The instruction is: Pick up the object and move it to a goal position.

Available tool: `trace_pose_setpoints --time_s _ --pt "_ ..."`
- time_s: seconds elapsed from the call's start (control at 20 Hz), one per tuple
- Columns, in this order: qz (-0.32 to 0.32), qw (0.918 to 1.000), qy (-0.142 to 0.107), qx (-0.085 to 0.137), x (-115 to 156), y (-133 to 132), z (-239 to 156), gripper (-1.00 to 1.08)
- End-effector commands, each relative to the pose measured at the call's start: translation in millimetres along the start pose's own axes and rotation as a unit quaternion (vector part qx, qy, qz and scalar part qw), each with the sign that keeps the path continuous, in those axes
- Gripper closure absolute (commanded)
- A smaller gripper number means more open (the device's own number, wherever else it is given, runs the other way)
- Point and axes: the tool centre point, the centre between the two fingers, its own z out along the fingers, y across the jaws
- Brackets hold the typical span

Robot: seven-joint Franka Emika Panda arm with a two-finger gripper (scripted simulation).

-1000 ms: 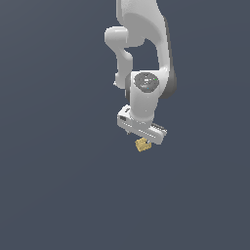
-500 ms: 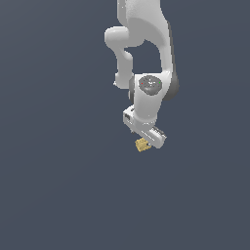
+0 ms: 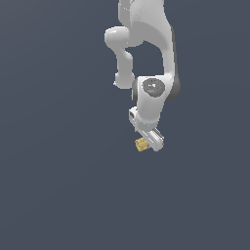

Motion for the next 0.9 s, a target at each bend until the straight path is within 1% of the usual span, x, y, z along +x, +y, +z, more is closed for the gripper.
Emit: trace_pose_setpoints --time_s 0.0,0.4,0.85 --pt "0.025 0.9997 0.001 0.000 -2.5 -0.1 2.5 -0.92" --pt "0.071 0.9975 0.002 0.001 -7.4 -0.2 7.2 -0.92" --pt "0.077 0.9971 0.002 0.001 -8.3 -0.2 11.3 -0.92"
